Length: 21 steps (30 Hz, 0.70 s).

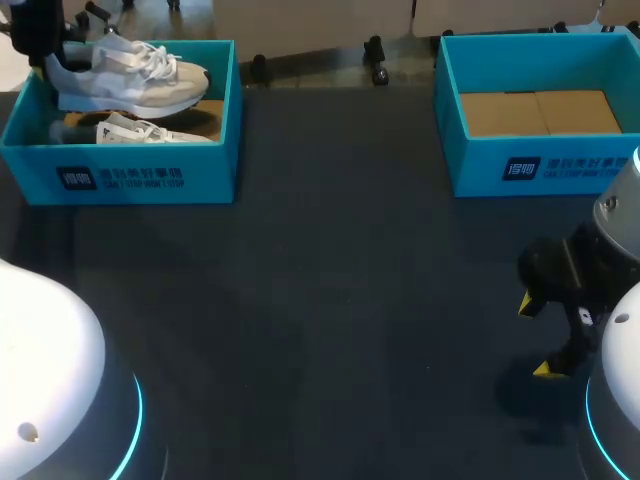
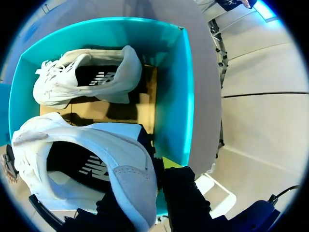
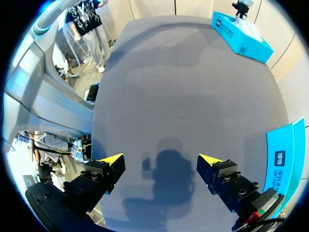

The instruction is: Take the shoe out of the shoebox, open the shoe tongue, remove and reinsert the insole, then place the shoe into the shoebox

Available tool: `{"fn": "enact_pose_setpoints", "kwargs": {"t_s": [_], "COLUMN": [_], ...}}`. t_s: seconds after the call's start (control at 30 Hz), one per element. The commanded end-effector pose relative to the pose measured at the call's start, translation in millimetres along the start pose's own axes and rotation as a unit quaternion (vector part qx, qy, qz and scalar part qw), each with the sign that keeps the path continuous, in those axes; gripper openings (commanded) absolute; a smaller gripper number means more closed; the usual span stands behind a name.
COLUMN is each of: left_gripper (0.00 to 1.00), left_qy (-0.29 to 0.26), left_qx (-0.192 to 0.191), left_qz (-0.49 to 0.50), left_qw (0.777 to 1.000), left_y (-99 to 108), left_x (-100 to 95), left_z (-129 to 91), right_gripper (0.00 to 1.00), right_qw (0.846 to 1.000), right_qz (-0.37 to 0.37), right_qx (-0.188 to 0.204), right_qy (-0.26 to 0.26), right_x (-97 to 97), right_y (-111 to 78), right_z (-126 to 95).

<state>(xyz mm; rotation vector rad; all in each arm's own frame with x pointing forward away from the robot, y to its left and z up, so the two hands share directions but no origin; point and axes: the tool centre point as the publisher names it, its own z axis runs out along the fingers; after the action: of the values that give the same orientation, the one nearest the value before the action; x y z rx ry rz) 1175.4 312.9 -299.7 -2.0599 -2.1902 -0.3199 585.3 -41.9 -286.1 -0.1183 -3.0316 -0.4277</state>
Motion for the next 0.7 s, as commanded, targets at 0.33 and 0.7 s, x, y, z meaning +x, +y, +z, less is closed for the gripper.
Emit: {"fn": "enact_pose_setpoints", "kwargs": {"t_s": [0.33, 0.7], "left_gripper": [0.0, 0.0], "left_qy": [0.004, 0.02], "left_qx": [0.001, 0.006], "left_qz": [-0.013, -0.02], "left_qw": [1.0, 1.0], "left_y": [4.5, 16.1], "left_x": [-19.0, -22.7], "left_z": [4.6, 23.2], "right_gripper": [1.0, 1.0], "right_qw": [1.0, 1.0], "right_qz": [0.0, 0.0], "right_qx": [0.0, 0.0], "right_qy": [-0.001, -0.001], "right_x": [0.5, 0.5], "right_y": [-0.2, -0.2], "right_z": [1.0, 1.0]}}
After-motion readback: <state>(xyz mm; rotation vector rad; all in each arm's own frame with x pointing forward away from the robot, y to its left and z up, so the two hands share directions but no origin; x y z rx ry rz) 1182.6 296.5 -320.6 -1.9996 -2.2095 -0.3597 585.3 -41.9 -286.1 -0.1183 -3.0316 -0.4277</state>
